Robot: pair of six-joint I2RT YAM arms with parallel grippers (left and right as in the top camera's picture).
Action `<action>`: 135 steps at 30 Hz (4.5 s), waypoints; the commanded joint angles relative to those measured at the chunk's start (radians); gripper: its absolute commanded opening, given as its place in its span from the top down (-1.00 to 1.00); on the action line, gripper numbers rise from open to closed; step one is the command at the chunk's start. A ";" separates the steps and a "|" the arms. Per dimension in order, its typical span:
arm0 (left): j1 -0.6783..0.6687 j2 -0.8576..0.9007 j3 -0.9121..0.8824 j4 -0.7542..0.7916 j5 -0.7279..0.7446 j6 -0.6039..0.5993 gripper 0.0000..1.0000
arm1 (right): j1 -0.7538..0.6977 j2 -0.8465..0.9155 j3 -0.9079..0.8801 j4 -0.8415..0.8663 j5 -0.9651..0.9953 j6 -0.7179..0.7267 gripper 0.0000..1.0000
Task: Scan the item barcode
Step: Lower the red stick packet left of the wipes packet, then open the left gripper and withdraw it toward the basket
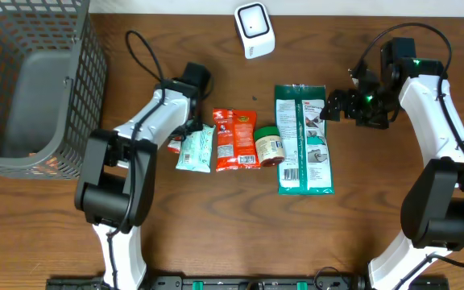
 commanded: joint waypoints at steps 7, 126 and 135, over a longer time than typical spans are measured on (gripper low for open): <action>0.042 -0.002 -0.018 -0.041 0.100 0.027 0.85 | 0.001 0.003 0.012 0.002 0.002 -0.015 -0.98; 0.056 -0.204 0.026 0.045 0.077 0.222 0.46 | 0.001 0.003 0.012 0.002 0.002 -0.015 -0.99; 0.059 -0.152 -0.015 0.054 0.038 0.222 0.78 | 0.001 0.003 0.012 0.002 0.002 -0.015 -0.98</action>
